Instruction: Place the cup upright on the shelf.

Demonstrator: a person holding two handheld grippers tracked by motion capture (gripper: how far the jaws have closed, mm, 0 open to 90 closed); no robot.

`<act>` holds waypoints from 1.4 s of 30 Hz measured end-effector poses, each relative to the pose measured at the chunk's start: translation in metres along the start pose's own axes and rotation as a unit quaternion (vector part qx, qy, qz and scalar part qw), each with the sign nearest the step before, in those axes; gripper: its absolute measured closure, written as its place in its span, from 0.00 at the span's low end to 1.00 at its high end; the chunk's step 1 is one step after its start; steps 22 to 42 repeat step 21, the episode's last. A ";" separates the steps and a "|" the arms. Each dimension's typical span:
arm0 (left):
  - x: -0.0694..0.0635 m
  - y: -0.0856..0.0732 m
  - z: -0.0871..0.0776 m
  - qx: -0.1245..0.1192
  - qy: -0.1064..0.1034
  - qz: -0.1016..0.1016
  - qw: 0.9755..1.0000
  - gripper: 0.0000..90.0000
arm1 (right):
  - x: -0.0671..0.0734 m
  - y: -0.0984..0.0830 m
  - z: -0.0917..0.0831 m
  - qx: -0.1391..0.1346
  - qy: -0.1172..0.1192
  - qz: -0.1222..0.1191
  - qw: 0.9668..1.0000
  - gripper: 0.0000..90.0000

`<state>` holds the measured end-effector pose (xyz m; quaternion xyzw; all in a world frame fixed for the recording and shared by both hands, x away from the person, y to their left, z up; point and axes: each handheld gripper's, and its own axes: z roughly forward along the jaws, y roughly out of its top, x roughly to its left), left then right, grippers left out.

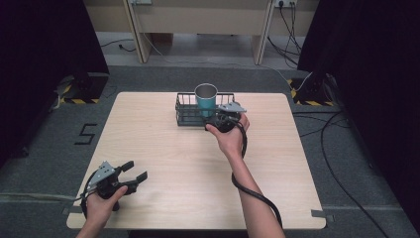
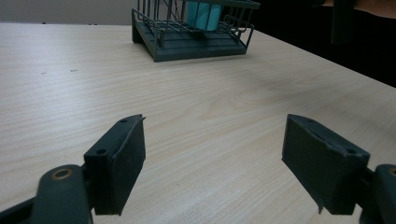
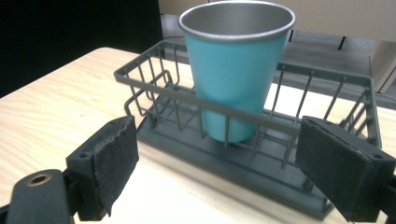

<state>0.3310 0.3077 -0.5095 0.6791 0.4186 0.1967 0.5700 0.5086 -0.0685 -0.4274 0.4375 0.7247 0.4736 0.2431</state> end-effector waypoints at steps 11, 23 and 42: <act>0.001 0.000 -0.004 -0.005 0.004 0.002 1.000 0.23 | 0.005 -0.030 -0.034 0.019 0.012 -0.015 1.000 0.17; 0.001 0.003 -0.006 -0.025 0.009 0.008 1.000 0.18 | -0.006 -0.097 -0.112 0.039 0.026 -0.028 0.999 0.17; 0.001 0.003 -0.006 -0.025 0.009 0.008 1.000 0.18 | -0.006 -0.097 -0.112 0.039 0.026 -0.028 0.999 0.17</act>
